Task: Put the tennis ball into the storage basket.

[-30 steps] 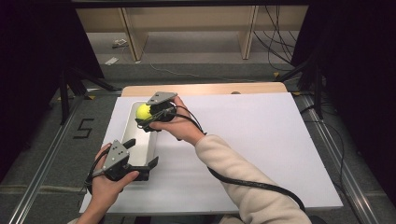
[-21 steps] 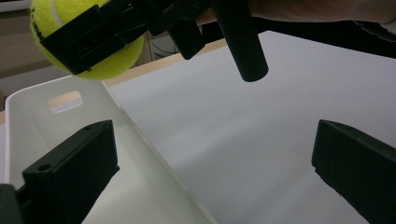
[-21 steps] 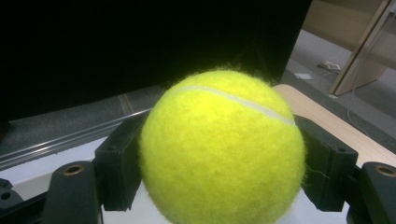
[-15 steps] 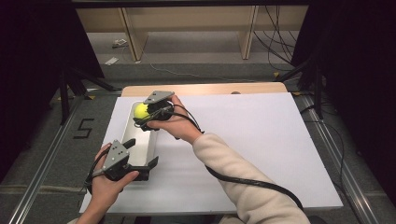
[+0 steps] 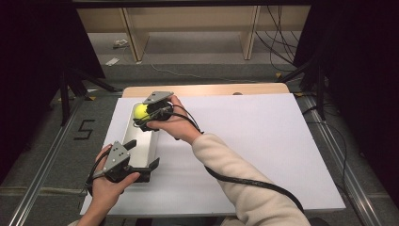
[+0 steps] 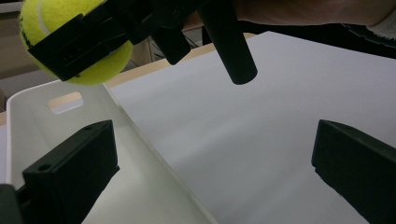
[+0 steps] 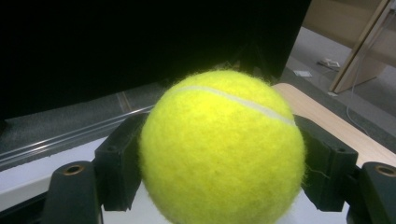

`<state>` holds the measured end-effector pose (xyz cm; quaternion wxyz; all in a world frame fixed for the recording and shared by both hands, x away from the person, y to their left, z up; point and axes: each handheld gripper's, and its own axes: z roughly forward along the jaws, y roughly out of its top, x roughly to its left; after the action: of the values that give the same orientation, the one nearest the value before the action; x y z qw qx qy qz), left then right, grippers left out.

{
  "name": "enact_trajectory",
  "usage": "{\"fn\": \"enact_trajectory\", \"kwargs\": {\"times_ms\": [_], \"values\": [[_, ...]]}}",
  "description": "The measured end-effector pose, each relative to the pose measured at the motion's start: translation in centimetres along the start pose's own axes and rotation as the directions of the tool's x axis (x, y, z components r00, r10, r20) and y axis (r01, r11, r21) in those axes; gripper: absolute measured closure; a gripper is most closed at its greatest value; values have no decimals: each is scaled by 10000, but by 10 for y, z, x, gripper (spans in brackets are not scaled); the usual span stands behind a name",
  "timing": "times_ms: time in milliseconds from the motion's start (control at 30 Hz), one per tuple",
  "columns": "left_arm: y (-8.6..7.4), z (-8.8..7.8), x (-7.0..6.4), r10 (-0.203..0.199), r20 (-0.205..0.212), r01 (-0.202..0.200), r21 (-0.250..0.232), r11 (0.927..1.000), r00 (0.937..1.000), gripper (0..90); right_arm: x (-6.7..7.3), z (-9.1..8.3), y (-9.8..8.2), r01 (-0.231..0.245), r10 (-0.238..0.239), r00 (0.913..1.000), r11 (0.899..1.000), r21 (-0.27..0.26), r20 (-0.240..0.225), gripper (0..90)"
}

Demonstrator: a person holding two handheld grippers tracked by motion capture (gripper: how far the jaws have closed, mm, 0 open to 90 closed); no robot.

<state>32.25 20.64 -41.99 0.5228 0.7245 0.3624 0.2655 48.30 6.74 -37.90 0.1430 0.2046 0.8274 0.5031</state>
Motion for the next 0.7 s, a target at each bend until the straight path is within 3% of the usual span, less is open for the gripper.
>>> {"fn": "enact_trajectory", "kwargs": {"times_ms": [700], "values": [[0,0,-1,14,17,-14,25,10000,10000,0,-2,11,-4,-51,50,10000,9998,202,62,268]]}}
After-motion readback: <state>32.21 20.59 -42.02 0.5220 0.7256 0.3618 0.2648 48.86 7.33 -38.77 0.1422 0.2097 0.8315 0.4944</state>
